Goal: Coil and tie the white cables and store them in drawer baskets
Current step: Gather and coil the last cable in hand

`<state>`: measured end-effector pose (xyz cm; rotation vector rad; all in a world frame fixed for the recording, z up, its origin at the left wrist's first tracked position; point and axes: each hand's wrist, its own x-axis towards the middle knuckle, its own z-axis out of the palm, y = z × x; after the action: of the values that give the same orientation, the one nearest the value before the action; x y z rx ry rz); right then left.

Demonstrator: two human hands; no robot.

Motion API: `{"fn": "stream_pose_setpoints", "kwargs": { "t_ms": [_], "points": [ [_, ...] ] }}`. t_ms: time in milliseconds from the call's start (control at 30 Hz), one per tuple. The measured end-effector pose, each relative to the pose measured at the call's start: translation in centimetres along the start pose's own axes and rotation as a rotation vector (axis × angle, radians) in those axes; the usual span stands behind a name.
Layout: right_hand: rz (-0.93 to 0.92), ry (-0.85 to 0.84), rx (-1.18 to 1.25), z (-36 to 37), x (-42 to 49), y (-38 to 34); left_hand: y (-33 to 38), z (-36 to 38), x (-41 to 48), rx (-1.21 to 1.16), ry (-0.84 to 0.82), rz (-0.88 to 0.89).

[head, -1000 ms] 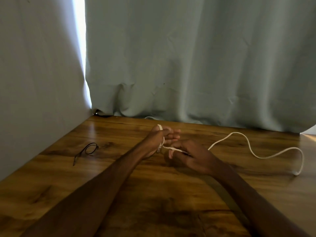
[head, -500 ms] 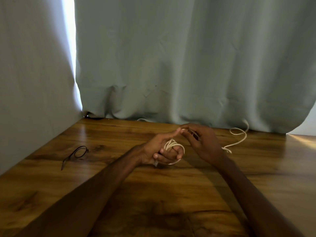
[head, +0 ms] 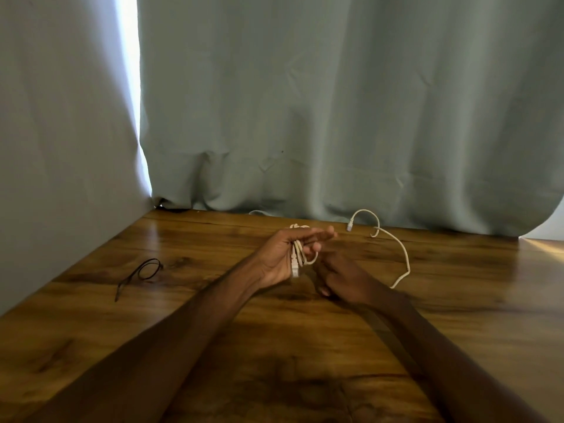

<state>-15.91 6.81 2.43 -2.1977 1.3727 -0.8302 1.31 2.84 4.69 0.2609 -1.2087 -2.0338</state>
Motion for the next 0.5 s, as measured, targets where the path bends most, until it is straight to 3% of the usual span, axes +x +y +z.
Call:
{"fn": "stream_pose_setpoints", "kwargs": {
  "t_ms": [167,500],
  "points": [
    [-0.063,-0.056,-0.110,0.9,0.3,-0.7,0.2,0.3,0.0,-0.137,0.021,0.083],
    [-0.137,-0.055,-0.290,-0.2,-0.5,-2.9,-0.3,-0.5,0.7,0.089,0.328,0.205]
  ]
}}
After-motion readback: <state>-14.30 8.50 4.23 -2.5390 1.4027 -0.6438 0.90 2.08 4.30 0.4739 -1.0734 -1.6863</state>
